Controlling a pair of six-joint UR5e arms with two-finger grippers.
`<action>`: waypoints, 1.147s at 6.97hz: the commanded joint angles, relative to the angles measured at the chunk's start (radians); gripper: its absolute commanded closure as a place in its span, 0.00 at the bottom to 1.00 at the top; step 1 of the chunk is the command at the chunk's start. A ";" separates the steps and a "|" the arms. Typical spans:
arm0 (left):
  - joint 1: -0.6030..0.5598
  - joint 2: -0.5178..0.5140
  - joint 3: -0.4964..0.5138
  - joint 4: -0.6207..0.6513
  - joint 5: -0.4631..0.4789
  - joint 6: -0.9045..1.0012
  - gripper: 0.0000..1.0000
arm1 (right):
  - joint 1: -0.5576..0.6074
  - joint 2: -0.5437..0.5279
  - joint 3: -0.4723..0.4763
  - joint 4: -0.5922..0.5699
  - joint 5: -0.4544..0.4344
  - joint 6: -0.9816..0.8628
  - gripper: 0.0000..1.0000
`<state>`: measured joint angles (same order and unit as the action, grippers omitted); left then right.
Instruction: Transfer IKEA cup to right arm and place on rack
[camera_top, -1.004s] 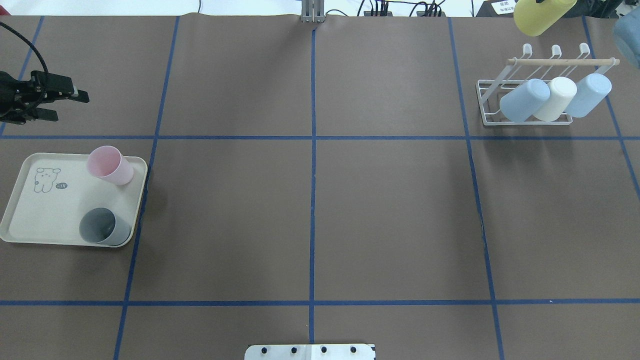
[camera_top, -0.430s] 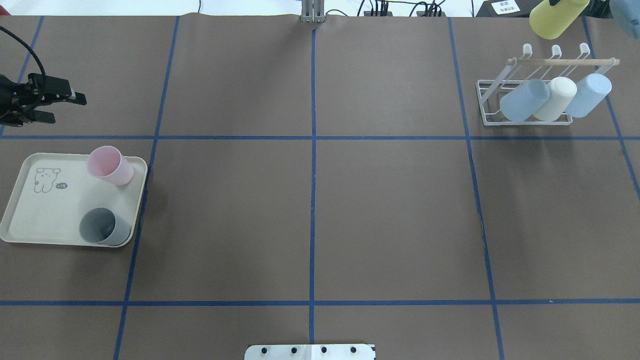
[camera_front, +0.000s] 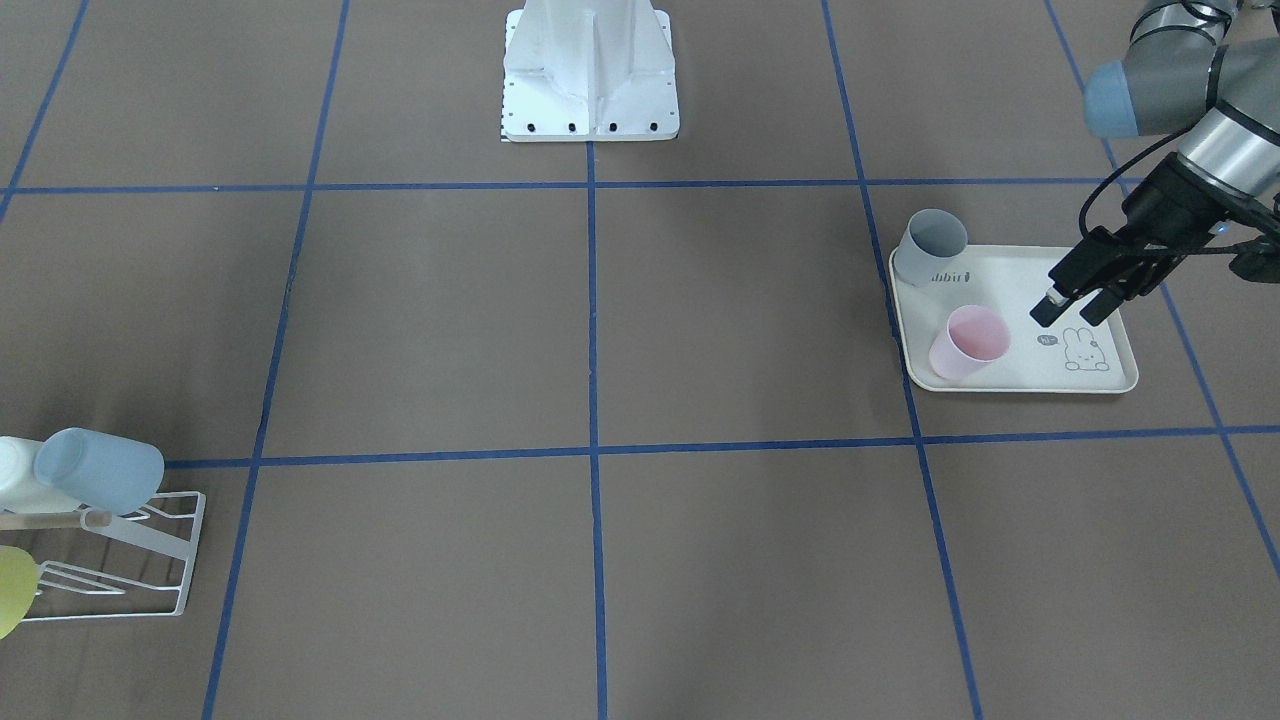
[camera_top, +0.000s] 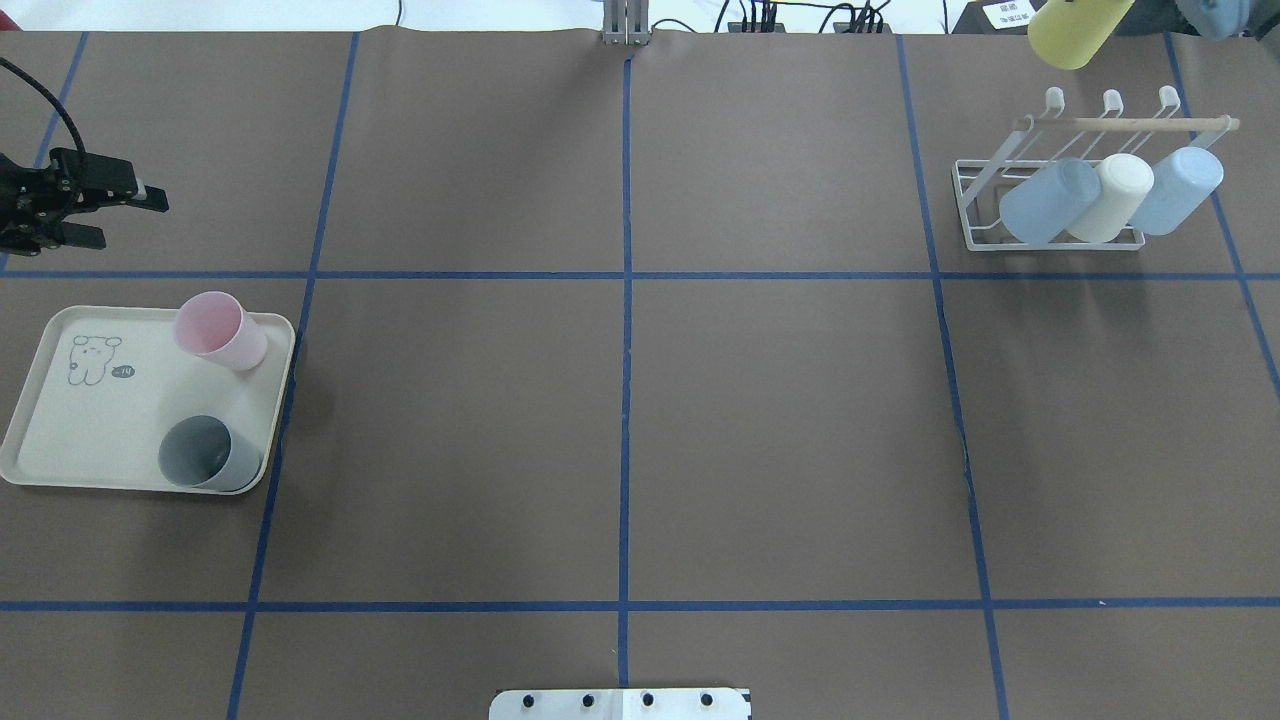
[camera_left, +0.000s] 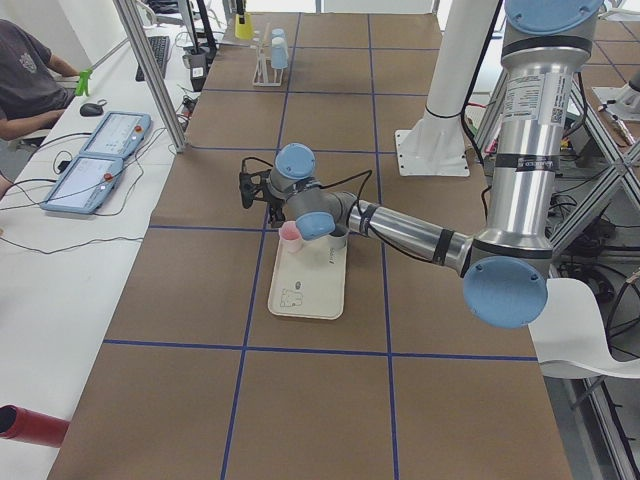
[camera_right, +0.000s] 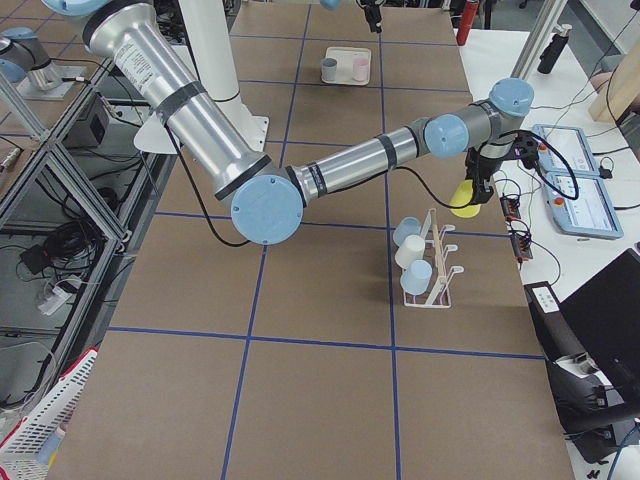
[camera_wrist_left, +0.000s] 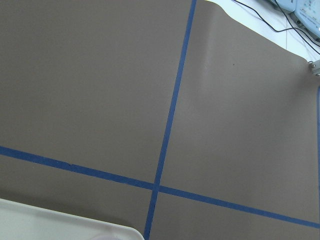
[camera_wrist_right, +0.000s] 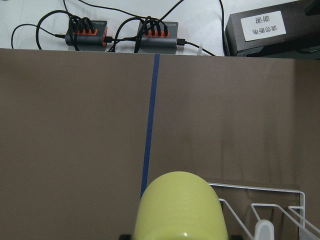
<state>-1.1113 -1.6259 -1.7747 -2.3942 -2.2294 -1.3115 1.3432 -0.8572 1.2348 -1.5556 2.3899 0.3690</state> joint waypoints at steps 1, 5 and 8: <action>-0.001 0.014 -0.017 0.000 0.001 0.000 0.00 | -0.031 -0.011 -0.024 0.015 -0.004 -0.019 0.78; -0.001 0.017 -0.020 0.000 0.001 0.000 0.00 | -0.039 -0.025 -0.049 0.019 -0.006 -0.044 0.78; 0.001 0.017 -0.020 0.001 0.001 0.000 0.00 | -0.053 -0.052 -0.055 0.049 -0.008 -0.042 0.77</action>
<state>-1.1108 -1.6092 -1.7947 -2.3932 -2.2289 -1.3116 1.2986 -0.8983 1.1817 -1.5248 2.3834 0.3256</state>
